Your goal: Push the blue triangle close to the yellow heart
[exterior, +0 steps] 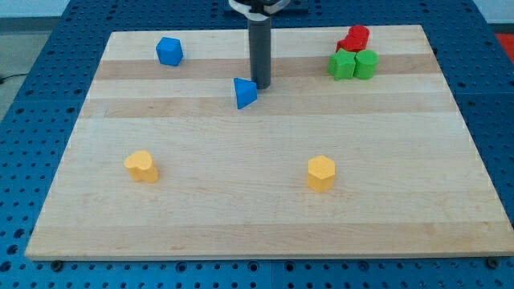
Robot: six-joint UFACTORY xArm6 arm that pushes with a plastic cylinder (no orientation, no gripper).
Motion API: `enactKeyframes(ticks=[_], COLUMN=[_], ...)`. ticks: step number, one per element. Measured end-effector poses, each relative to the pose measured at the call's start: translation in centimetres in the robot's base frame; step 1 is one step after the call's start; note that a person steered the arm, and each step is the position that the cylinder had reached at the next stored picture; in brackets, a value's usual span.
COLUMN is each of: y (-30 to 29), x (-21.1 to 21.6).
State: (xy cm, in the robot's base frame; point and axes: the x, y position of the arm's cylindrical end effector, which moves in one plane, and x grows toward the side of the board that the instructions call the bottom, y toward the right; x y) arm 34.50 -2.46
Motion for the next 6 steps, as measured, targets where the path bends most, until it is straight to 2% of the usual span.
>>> enactKeyframes(ticks=[1,2,3,5,6], y=[-6.5,-5.4,-6.9,-8.0,-11.2], x=[7.3,7.6,10.1,6.4,10.1])
